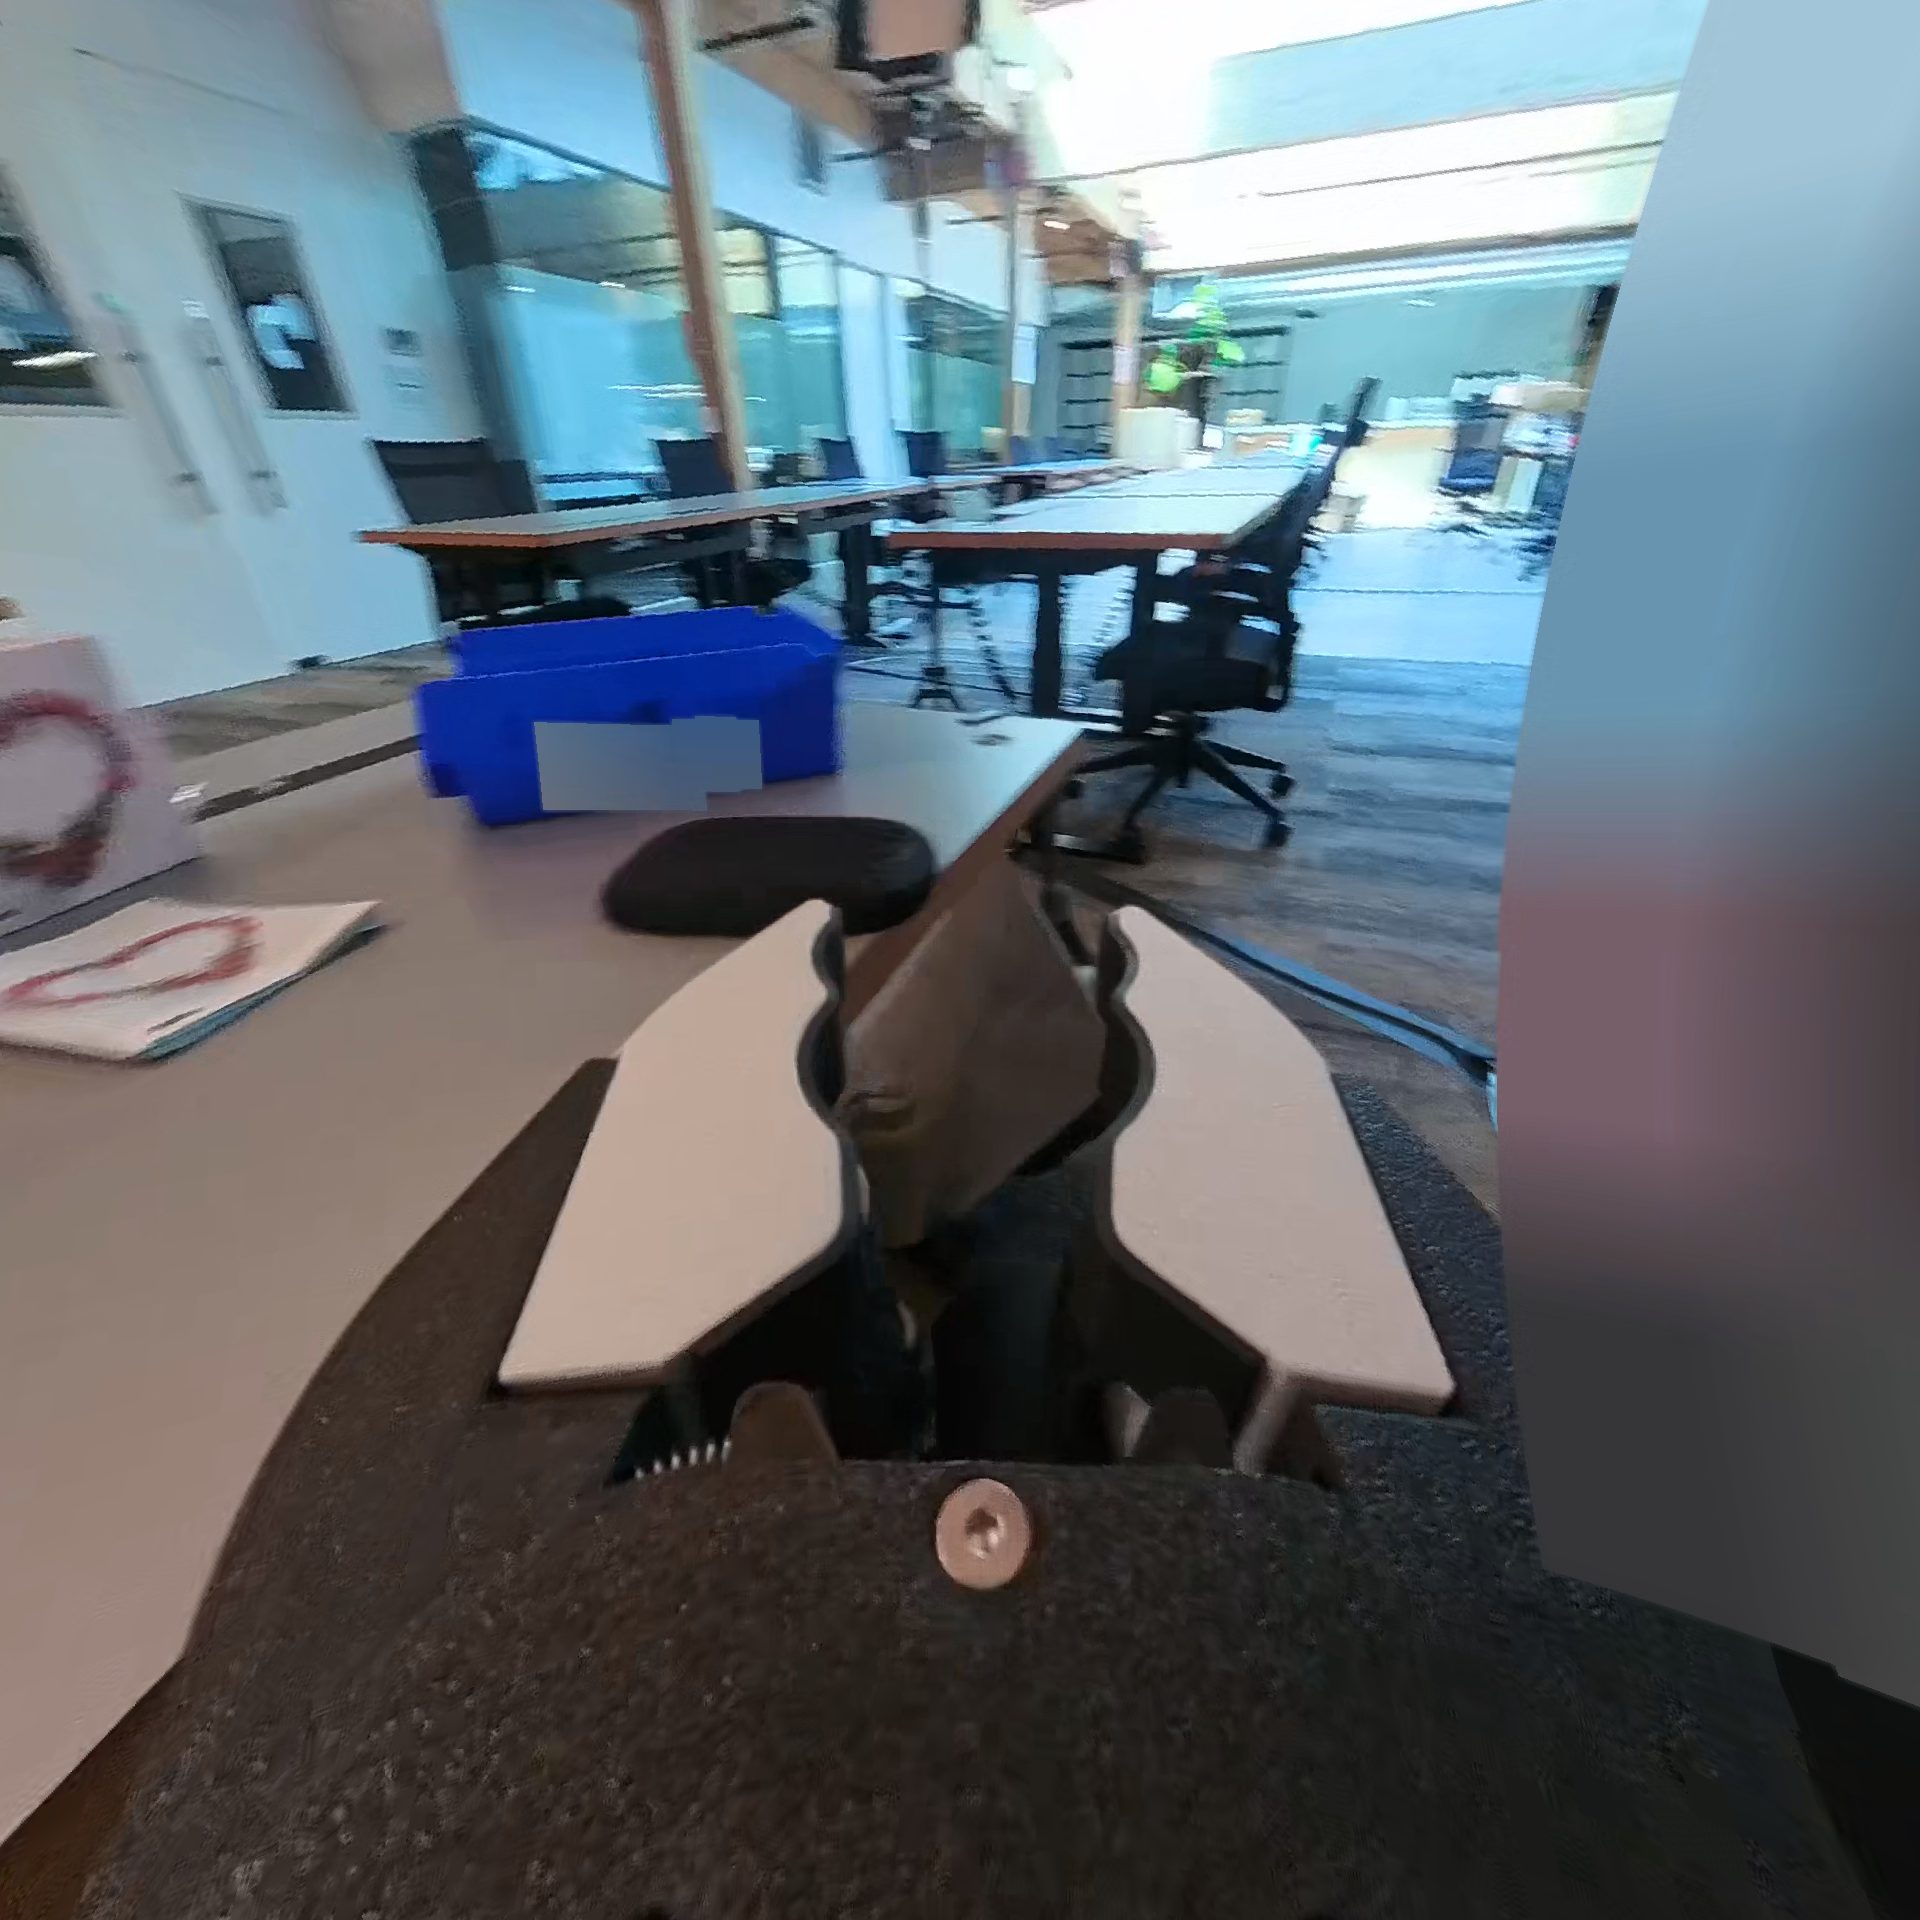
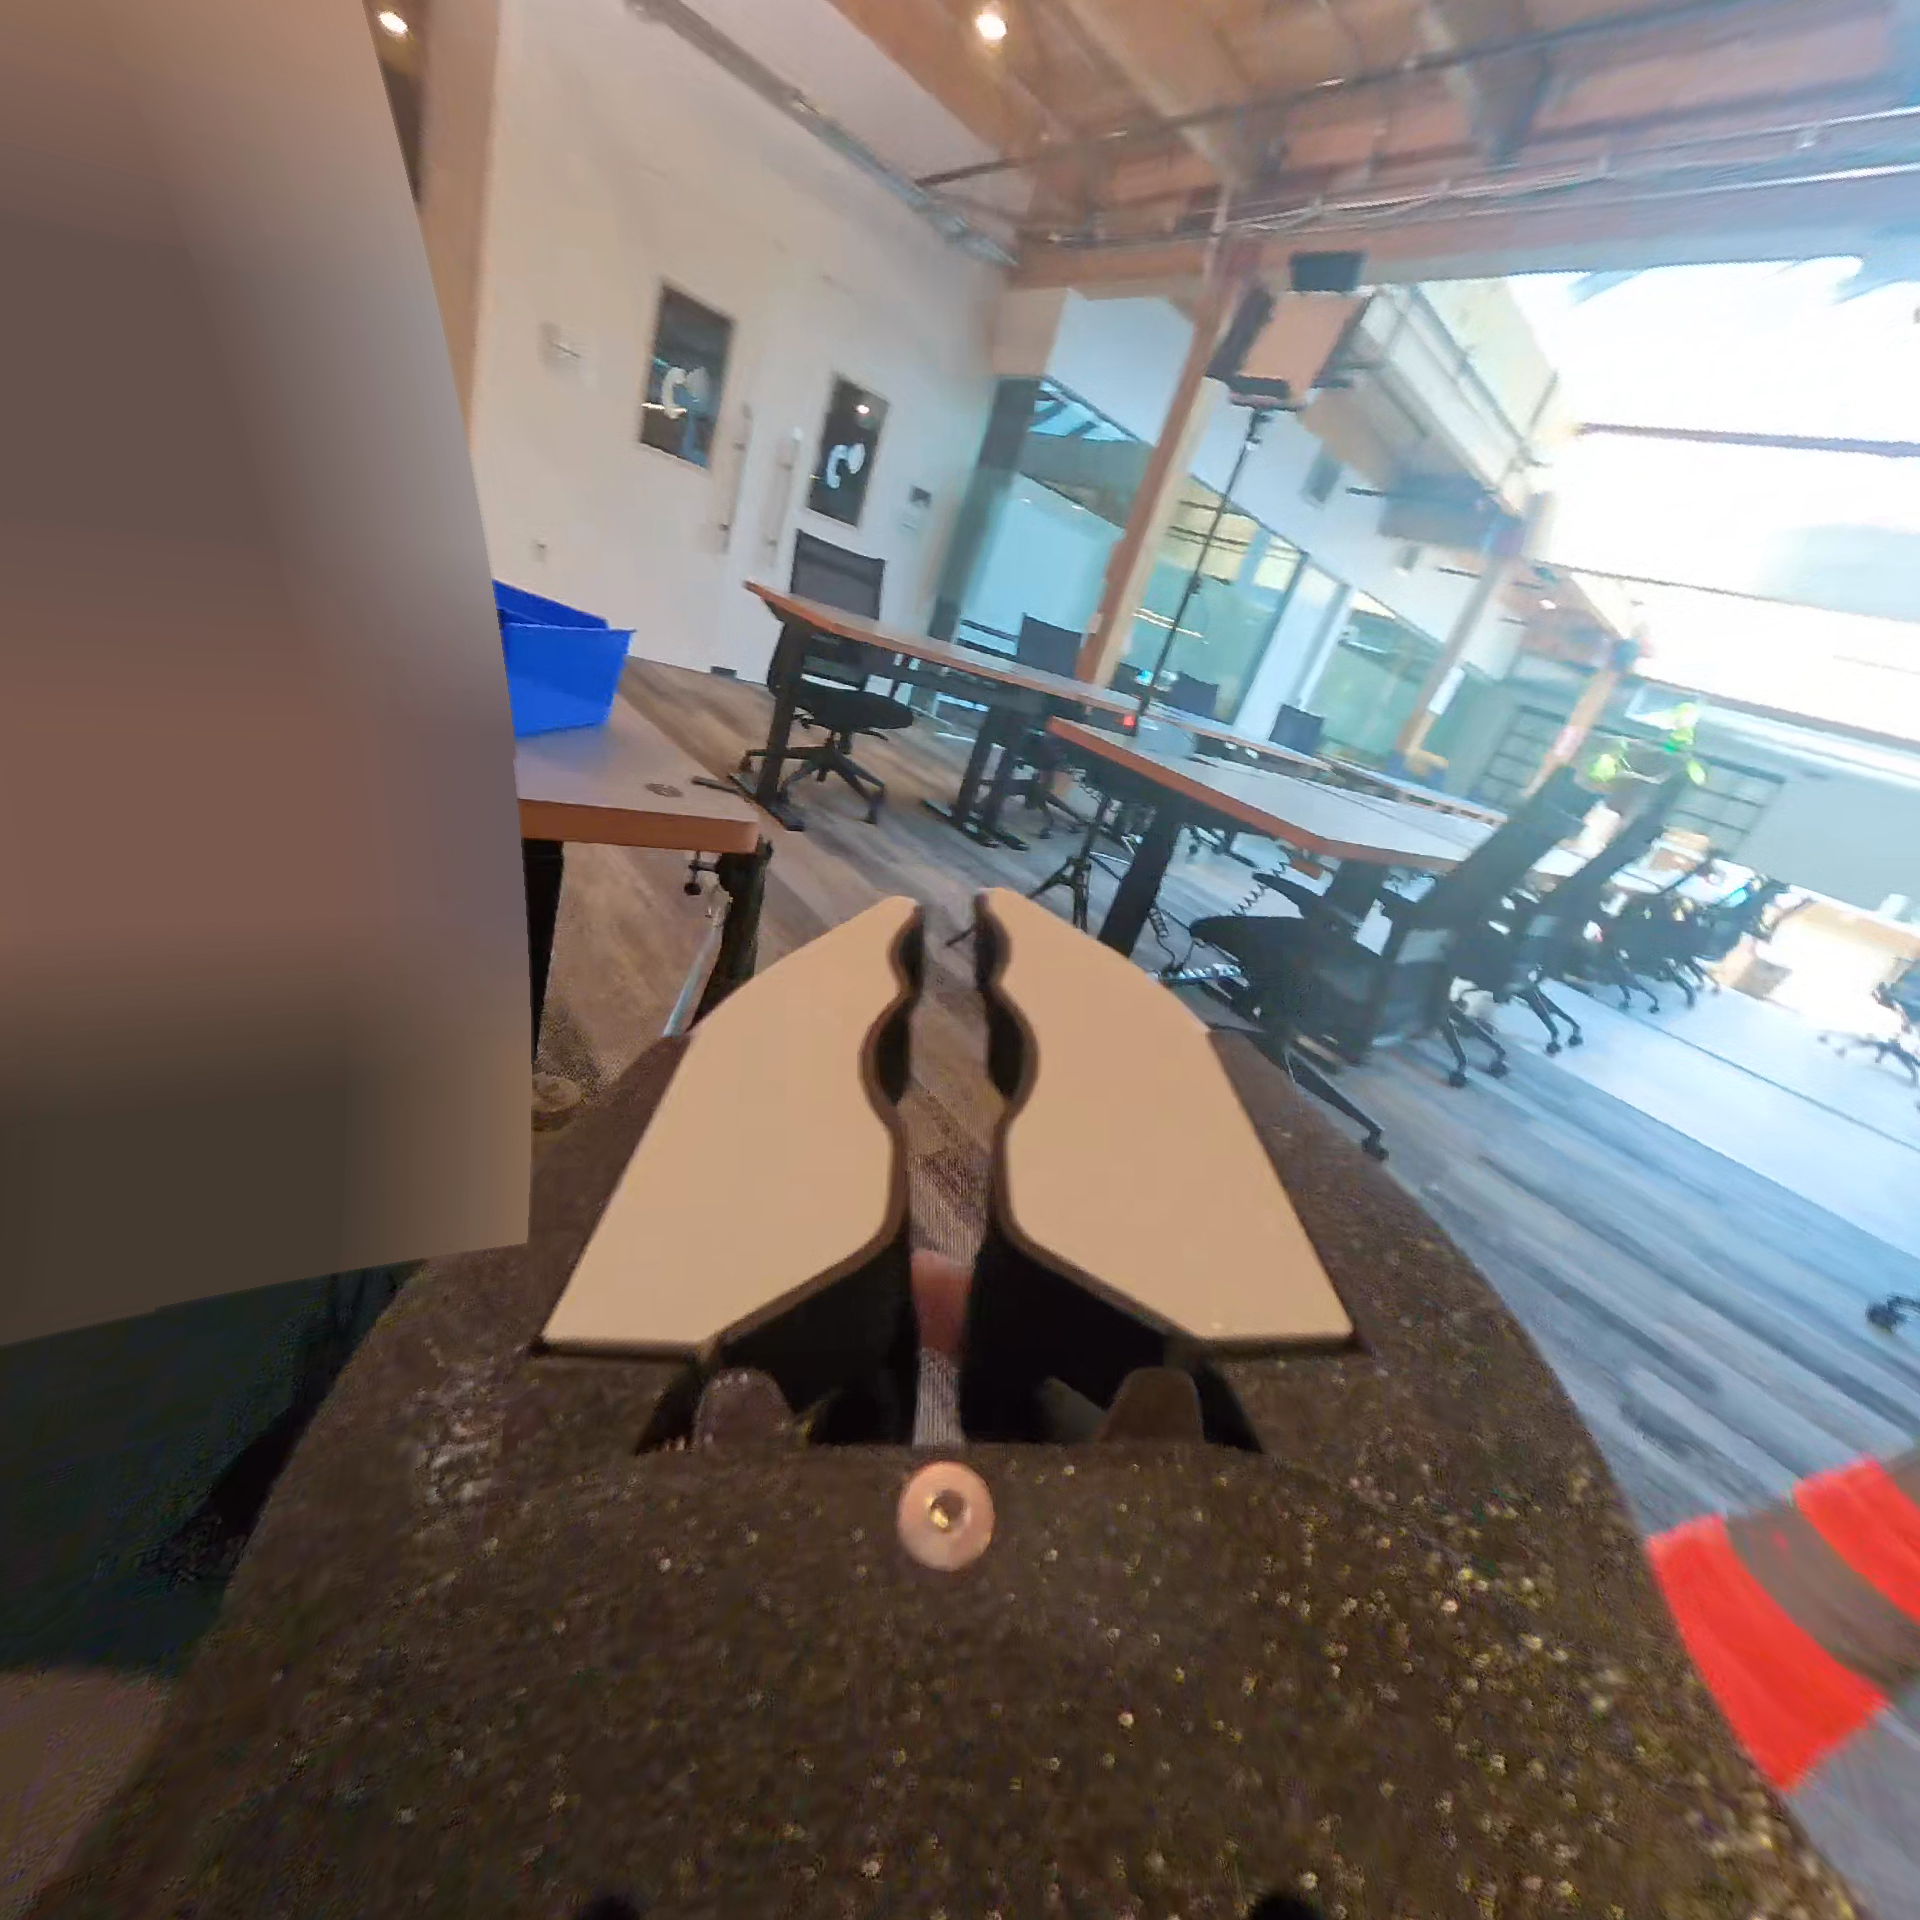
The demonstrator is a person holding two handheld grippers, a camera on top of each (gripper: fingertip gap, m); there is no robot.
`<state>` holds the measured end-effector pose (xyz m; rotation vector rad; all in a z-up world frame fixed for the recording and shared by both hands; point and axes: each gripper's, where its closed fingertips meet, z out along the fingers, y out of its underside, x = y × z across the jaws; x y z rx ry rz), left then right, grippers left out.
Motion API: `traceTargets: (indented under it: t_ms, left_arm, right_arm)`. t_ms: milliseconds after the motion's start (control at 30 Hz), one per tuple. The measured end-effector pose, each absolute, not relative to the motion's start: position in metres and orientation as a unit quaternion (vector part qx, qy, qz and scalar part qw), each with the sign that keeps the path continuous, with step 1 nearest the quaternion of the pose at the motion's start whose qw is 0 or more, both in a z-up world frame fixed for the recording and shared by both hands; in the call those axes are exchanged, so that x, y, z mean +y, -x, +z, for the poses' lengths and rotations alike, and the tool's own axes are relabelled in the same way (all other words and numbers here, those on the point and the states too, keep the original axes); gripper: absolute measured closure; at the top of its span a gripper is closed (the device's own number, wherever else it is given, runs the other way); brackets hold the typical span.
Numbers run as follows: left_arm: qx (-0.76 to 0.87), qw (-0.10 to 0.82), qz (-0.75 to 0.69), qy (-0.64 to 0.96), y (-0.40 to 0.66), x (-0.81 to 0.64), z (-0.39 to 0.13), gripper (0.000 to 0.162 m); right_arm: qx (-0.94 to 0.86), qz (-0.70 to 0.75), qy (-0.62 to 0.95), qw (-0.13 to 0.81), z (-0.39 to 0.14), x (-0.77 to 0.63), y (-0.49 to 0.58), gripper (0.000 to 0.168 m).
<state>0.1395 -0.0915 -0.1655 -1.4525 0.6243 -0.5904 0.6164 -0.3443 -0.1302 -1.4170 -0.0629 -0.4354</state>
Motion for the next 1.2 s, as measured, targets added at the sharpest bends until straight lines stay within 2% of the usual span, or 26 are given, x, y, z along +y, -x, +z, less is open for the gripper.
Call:
traceTargets:
  t_ms: [67,100,133,233,333,467,567,700,900,1000,1200]
  left_arm:
    - [0.320,0.643,-0.284,0.636,-0.172,-0.091,-0.168,0.122]
    - [0.341,0.632,-0.295,0.630,-0.190,-0.090,-0.169,0.122]
    - [0.364,0.621,-0.305,0.623,-0.208,-0.088,-0.170,0.123]
    - [0.425,0.586,-0.338,0.602,-0.270,-0.079,-0.176,0.126]
    - [0.477,0.542,-0.362,0.590,-0.335,-0.069,-0.190,0.127]
    - [0.511,0.504,-0.414,0.560,-0.412,-0.066,-0.199,0.126]
    - [0.517,0.478,-0.447,0.551,-0.457,-0.059,-0.216,0.125]
    - [0.522,0.433,-0.467,0.568,-0.504,-0.042,-0.267,0.126]
    - [0.493,0.417,-0.416,0.641,-0.548,0.014,-0.380,0.128]
    - [0.495,0.396,-0.383,0.672,-0.561,0.033,-0.431,0.128]
    - [0.500,0.372,-0.347,0.701,-0.573,0.063,-0.495,0.128]
  right_arm:
    - [0.004,-0.192,0.652,0.733,-0.138,-0.368,-0.622,0.151]
    - [0.023,-0.188,0.656,0.731,-0.144,-0.379,-0.625,0.155]
    - [0.038,-0.180,0.662,0.726,-0.152,-0.387,-0.629,0.168]
    - [0.068,-0.157,0.699,0.695,-0.193,-0.395,-0.639,0.167]
    - [0.073,-0.162,0.726,0.664,-0.234,-0.392,-0.654,0.150]
    - [0.089,-0.148,0.738,0.652,-0.281,-0.373,-0.687,0.138]
    - [0.107,-0.103,0.762,0.631,-0.339,-0.348,-0.722,0.129]
    - [0.134,-0.051,0.786,0.601,-0.452,-0.307,-0.785,0.139]
    - [0.199,-0.038,0.818,0.539,-0.673,-0.228,-0.898,0.136]
    - [0.227,-0.020,0.834,0.502,-0.774,-0.187,-0.940,0.141]
    - [0.205,-0.020,0.899,0.386,-0.929,-0.136,-0.990,0.152]
